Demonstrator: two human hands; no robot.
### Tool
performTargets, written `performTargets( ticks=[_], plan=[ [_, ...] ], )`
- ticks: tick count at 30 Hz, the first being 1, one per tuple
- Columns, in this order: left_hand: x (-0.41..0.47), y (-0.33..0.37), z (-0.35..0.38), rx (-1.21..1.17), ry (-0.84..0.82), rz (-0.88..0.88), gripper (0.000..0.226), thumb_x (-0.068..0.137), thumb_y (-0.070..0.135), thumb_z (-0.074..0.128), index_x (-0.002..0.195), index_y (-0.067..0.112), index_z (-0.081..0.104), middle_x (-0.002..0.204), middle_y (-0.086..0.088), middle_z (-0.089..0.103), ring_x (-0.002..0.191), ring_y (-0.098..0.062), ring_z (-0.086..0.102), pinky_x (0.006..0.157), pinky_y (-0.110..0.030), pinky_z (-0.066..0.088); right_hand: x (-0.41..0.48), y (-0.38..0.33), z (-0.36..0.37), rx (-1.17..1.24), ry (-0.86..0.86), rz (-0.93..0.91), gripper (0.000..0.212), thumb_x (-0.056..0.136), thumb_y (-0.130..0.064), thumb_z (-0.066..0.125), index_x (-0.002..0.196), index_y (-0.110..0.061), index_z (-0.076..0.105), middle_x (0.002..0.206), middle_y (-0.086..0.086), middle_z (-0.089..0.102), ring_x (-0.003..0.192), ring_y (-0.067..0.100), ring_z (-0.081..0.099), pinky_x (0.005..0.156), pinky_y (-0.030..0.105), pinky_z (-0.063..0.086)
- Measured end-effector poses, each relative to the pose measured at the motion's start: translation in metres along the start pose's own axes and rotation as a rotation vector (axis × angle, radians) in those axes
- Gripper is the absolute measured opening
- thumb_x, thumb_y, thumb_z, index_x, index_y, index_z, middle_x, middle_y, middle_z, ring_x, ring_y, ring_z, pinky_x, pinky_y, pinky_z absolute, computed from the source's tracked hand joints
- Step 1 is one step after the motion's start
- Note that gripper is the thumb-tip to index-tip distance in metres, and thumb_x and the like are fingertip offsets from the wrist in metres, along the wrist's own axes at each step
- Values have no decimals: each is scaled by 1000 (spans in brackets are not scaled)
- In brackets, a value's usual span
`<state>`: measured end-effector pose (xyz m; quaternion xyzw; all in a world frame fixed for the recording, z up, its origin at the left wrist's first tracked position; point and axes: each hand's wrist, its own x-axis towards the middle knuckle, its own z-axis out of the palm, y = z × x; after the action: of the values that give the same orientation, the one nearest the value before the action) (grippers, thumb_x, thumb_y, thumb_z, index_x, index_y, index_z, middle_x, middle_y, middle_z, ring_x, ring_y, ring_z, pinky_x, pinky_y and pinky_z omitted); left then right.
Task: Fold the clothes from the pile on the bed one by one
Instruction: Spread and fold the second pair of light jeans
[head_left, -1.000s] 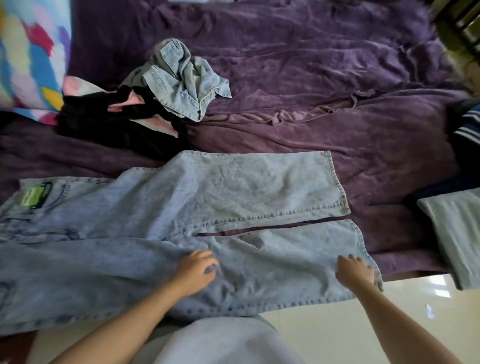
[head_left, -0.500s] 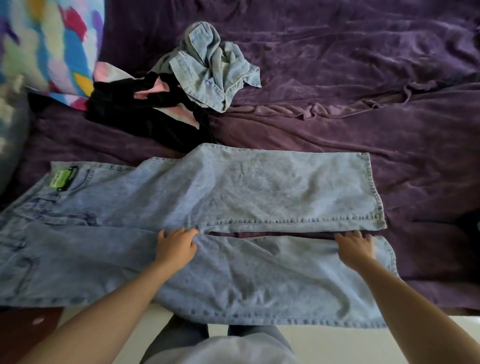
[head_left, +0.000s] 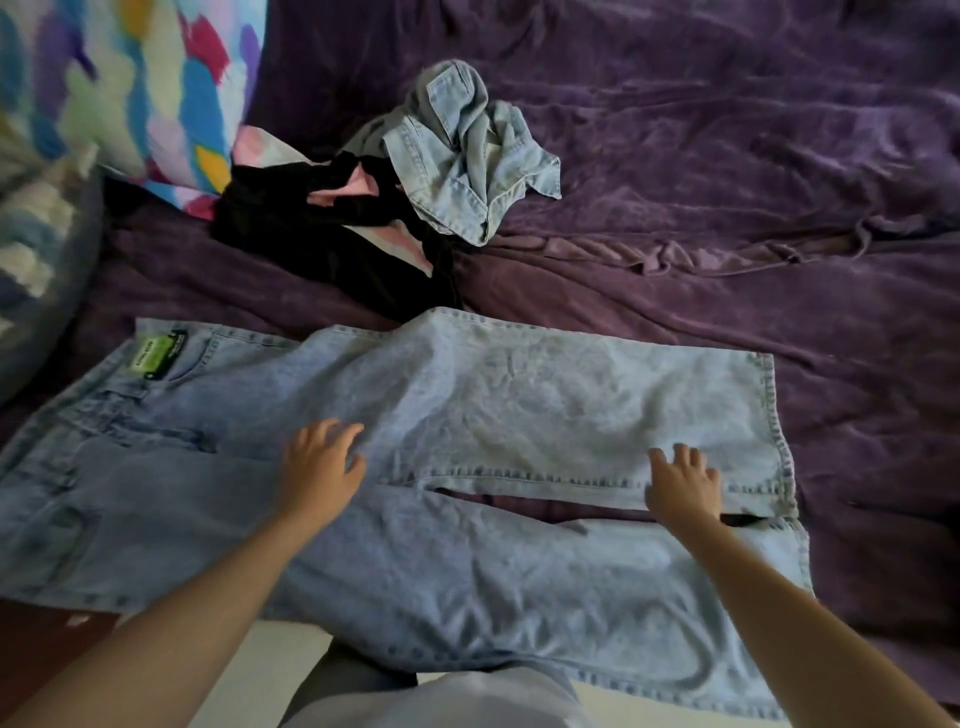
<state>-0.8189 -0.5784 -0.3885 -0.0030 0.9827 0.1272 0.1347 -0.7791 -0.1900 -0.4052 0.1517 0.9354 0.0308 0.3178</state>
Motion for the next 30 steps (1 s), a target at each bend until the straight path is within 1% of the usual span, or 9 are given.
performTargets(
  ticks=[2,5,12,14,19,24,26,28,30],
  plan=[
    [14,-26,-13,33,-12,-124,40,88,17,61,127,7,57,132,-21,49,123,-38,42,102,-46,33,0,-43,-9,45,-21,-89,51,91,-21,46,140,-19,32,145,12,26,136,29,22,107,40,28],
    [34,-70,-37,82,7,-246,47,89,21,59,134,10,50,137,-21,45,128,-38,35,102,-47,32,-6,-108,-22,100,-33,-236,51,93,-22,43,142,-20,30,150,11,20,138,29,18,108,42,25],
    [85,-183,-89,47,34,-422,40,85,13,60,122,-3,54,123,-31,51,115,-48,43,94,-52,38,-33,-247,-48,145,-48,-447,53,97,-27,40,146,-21,23,156,9,12,142,26,13,111,44,22],
    [105,-212,-100,3,14,-433,37,85,14,60,118,-3,55,117,-33,54,109,-49,48,92,-52,41,-39,-278,-50,120,-58,-462,54,97,-31,40,147,-21,22,156,7,11,143,25,11,112,45,22],
    [156,-255,-109,-222,-165,-469,65,88,31,63,140,4,35,138,-23,42,124,-42,41,100,-49,40,-45,-328,-45,125,-158,-409,55,97,-35,39,148,-25,19,155,2,13,143,24,10,111,46,24],
    [187,-270,-95,-329,-206,-487,72,82,36,70,136,2,36,137,-22,45,122,-40,46,99,-47,41,-49,-344,-37,182,-191,-304,55,97,-39,39,147,-30,21,156,-2,13,144,22,8,110,44,24],
    [193,-269,-92,-432,-122,-523,61,80,28,73,127,-2,48,129,-24,52,116,-40,51,95,-44,44,-50,-343,-37,191,-190,-275,55,97,-40,38,148,-30,19,156,-1,12,144,22,8,111,44,24],
    [199,-267,-95,-518,-32,-492,34,80,16,71,106,-4,62,112,-25,62,104,-39,58,84,-41,47,-51,-344,-38,202,-201,-242,56,97,-41,37,149,-30,17,157,1,11,144,23,10,111,44,24],
    [205,-268,-110,-541,71,-426,18,82,9,68,92,-5,65,94,-22,63,94,-37,61,76,-38,46,-54,-346,-41,225,-194,-208,56,97,-41,38,149,-30,18,156,2,13,143,24,13,111,44,25]
  ],
)
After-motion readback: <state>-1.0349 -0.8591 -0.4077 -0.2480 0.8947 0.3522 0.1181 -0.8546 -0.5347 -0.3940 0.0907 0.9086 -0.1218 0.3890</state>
